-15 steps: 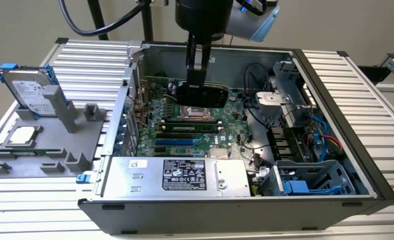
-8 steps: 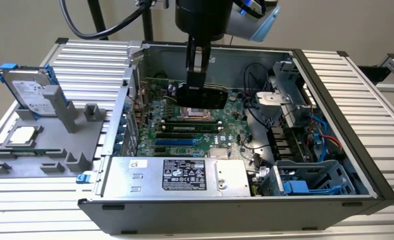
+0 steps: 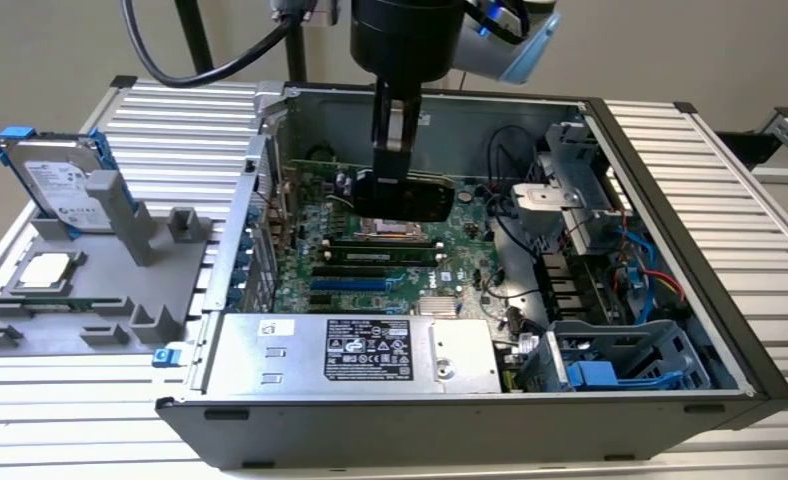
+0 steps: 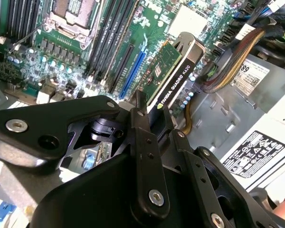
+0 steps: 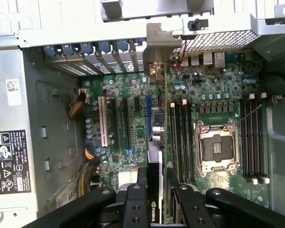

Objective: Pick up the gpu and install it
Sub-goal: 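Insert the gpu into the slot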

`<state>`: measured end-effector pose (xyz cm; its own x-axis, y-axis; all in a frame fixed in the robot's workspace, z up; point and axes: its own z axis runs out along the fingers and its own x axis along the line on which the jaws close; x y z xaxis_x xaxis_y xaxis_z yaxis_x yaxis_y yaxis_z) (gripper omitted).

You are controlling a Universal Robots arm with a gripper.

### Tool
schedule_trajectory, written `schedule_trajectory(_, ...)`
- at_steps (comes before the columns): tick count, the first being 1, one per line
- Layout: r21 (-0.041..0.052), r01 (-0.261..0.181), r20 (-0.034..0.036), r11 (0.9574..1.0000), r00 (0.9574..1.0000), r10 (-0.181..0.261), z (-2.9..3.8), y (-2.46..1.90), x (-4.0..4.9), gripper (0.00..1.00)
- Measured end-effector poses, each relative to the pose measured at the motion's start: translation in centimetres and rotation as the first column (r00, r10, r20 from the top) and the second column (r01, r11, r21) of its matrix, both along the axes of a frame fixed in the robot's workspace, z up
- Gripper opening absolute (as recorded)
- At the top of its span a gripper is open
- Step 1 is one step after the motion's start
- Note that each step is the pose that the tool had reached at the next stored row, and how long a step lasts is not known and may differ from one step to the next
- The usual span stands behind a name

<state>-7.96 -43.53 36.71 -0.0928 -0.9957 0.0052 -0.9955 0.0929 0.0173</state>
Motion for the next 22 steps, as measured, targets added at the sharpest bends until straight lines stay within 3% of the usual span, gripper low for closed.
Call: schedule_trajectory(22,-0.0016,0.0,0.0,1.0,1.0,0.0,-1.18,0.0,0.0,0.0)
